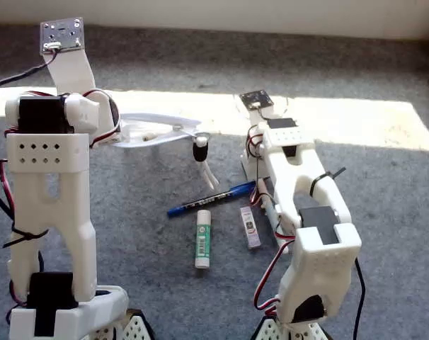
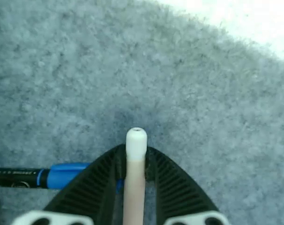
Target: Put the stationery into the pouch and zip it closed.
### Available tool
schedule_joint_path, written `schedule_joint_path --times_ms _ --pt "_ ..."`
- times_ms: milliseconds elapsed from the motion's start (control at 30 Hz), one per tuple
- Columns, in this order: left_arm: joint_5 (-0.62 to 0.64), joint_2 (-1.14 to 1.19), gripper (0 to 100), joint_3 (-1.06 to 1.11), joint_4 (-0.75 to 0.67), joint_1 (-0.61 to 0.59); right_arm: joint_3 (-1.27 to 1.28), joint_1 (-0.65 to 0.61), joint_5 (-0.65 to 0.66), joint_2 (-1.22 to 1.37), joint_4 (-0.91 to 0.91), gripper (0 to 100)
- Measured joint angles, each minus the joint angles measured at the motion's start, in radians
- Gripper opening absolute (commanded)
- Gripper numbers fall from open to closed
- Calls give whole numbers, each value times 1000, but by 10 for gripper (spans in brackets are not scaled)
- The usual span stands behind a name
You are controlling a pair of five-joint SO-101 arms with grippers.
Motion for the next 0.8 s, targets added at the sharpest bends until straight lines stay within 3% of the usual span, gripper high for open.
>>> schedule_joint_path --times_ms 567,800 --pt "0 0 7 2 0 0 135 -2 2 -532 49 9" --pt "0 0 7 2 0 0 192 -69 2 -766 49 9"
